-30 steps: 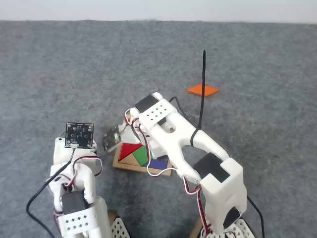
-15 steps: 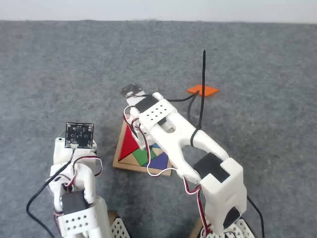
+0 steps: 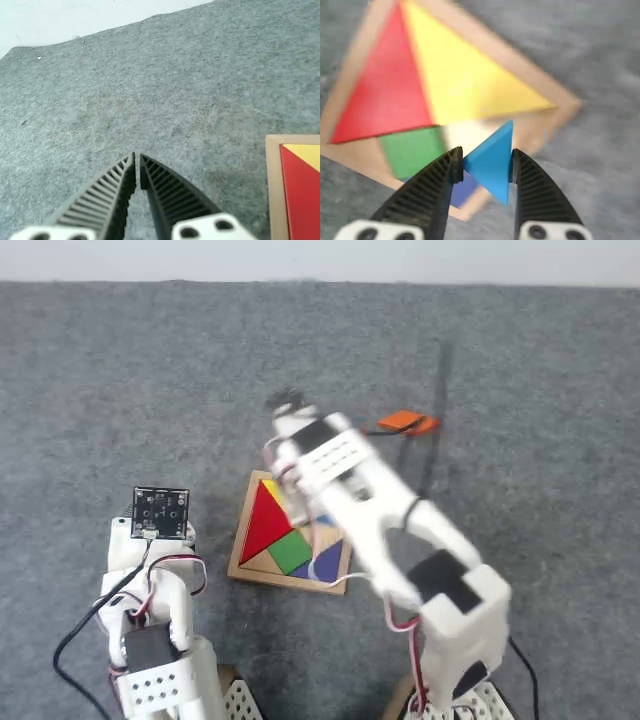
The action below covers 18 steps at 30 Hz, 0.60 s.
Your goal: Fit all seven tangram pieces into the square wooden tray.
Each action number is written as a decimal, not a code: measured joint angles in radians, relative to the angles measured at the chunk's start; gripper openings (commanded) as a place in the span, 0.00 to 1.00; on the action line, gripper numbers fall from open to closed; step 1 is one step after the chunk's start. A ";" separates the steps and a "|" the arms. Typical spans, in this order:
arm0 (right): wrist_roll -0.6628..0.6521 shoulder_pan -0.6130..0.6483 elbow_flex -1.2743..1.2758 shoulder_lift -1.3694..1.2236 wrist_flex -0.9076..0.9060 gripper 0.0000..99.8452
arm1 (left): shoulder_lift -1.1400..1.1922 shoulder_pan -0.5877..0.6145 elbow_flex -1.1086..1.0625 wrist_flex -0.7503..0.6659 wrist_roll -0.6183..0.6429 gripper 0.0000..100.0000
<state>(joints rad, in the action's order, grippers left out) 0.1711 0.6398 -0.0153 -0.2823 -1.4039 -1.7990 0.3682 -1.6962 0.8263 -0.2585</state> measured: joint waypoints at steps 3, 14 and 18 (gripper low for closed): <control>-0.118 -0.130 0.012 0.051 -0.031 0.11 | 0.000 0.000 0.000 0.000 0.000 0.02; -0.632 -0.249 0.319 0.068 0.160 0.31 | 0.000 0.000 0.000 0.000 0.000 0.02; -0.718 -0.249 0.321 0.089 0.163 0.42 | 0.000 0.000 0.000 0.000 0.000 0.02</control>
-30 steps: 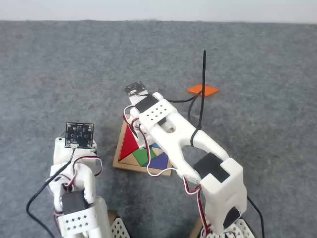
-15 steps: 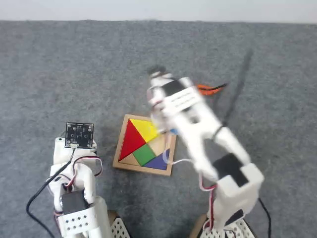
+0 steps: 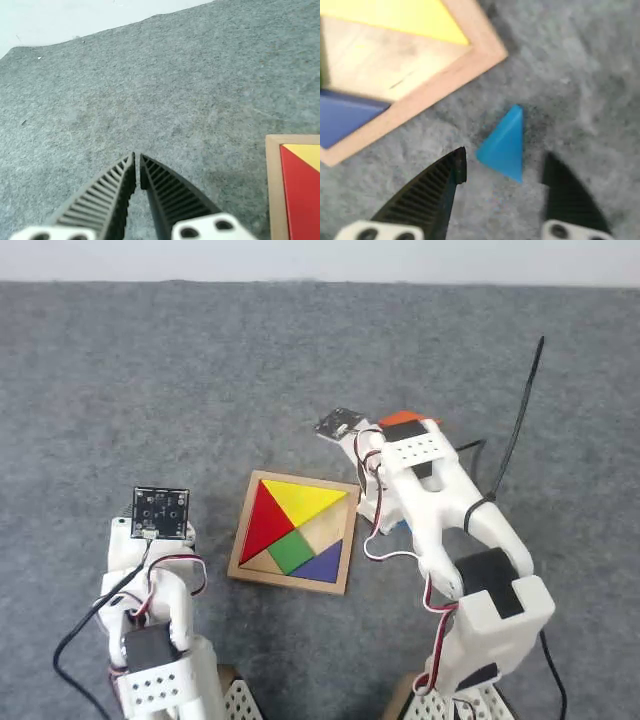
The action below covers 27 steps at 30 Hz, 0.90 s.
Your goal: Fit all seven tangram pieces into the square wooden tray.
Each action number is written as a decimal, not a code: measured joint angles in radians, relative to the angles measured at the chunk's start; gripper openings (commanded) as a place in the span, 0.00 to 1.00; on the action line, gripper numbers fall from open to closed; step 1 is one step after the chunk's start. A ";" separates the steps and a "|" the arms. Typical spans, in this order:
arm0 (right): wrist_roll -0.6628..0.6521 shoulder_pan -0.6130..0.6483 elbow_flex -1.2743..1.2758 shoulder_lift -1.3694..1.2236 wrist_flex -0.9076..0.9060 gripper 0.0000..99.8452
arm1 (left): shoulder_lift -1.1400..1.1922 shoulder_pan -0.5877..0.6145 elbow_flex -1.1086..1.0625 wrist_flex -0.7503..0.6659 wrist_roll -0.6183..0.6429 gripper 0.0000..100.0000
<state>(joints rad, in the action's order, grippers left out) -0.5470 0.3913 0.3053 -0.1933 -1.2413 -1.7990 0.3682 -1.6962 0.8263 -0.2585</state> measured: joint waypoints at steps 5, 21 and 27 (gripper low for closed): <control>-0.107 -0.012 -0.020 0.127 -0.072 0.32 | 0.000 0.000 0.000 0.000 0.000 0.02; -0.453 -0.180 -0.141 -0.035 0.295 0.25 | 0.000 0.000 0.000 0.000 0.000 0.02; -0.410 -0.192 -0.391 -0.295 0.296 0.25 | 0.000 0.000 0.000 0.000 0.000 0.02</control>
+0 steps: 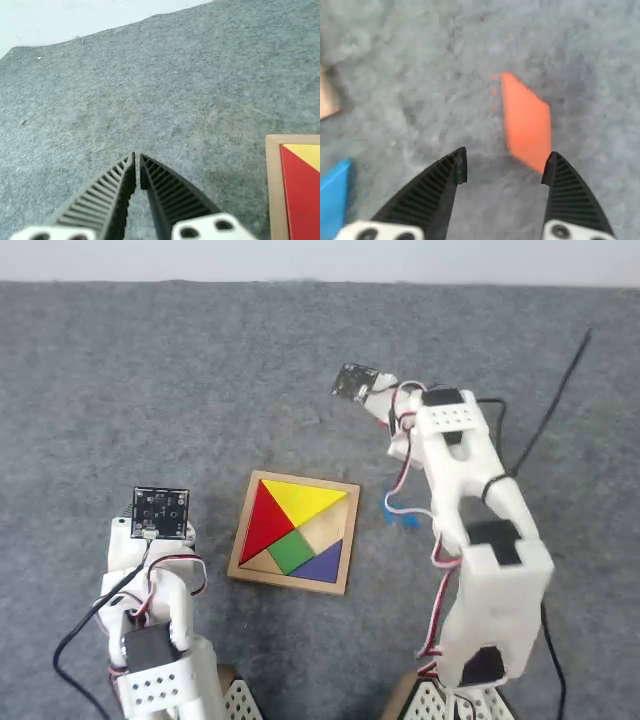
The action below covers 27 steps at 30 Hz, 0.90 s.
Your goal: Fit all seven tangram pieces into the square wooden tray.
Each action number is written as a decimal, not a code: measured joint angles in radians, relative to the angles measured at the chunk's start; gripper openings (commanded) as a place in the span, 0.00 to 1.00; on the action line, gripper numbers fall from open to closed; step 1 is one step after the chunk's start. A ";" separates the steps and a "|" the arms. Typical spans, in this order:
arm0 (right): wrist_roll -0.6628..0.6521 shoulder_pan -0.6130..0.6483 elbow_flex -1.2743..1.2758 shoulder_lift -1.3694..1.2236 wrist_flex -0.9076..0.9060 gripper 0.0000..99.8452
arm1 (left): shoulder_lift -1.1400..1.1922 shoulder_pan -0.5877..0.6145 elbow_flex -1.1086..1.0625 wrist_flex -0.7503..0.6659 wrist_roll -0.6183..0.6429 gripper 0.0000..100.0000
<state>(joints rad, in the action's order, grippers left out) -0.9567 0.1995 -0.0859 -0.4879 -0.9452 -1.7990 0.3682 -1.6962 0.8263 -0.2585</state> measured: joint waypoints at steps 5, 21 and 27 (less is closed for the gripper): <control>0.083 -0.005 -0.216 -0.149 -0.028 0.25 | 0.000 0.000 0.000 0.000 0.000 0.02; 0.086 -0.003 -0.842 -0.563 -0.420 0.23 | 0.000 0.000 0.000 0.000 0.000 0.02; 0.120 -0.003 -1.145 -0.710 -0.600 0.07 | 0.000 0.000 0.000 0.000 0.000 0.02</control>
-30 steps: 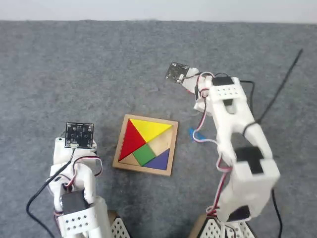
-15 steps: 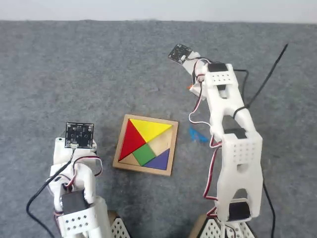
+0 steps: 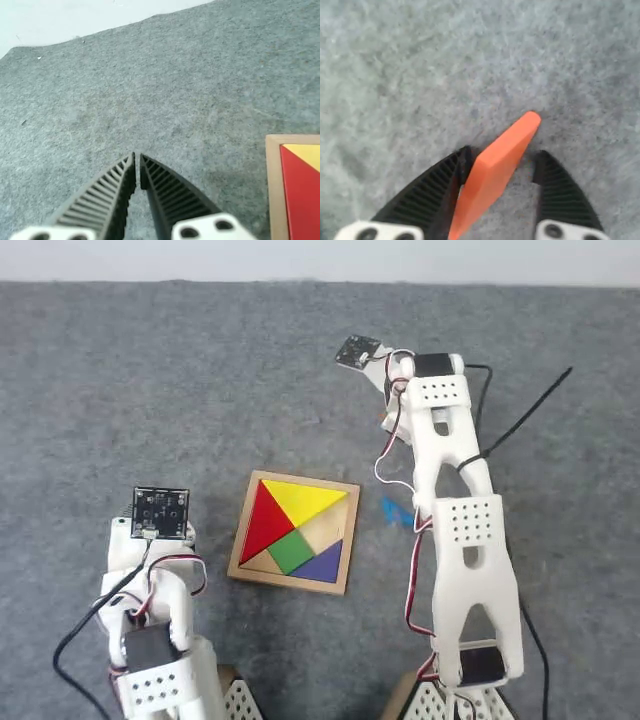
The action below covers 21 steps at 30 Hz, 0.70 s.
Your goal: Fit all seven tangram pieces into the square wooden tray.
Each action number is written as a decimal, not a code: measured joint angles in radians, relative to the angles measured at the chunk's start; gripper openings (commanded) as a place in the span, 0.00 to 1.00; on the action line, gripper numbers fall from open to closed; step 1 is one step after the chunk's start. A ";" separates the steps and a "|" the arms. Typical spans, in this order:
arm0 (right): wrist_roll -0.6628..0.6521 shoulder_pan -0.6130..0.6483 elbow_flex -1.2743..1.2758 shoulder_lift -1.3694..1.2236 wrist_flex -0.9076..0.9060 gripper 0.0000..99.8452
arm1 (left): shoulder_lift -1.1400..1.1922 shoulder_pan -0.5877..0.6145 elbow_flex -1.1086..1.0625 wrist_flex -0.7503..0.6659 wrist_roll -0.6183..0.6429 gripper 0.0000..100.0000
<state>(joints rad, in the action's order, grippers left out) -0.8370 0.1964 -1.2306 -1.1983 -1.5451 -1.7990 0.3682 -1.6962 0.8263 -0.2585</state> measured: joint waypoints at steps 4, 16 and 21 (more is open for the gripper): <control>0.049 -0.005 -0.198 -0.060 -0.109 0.04 | 0.000 0.000 0.000 0.000 0.000 0.02; 0.213 -0.063 -0.394 -0.081 -0.210 0.04 | 0.000 0.000 0.000 0.000 0.000 0.02; 0.321 -0.100 -0.394 -0.035 -0.212 0.02 | 0.000 0.000 0.000 0.000 0.000 0.02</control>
<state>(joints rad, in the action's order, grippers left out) -0.5163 0.0967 -1.6249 -1.2336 -1.7568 -1.7990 0.3682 -1.6962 0.8263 -0.2585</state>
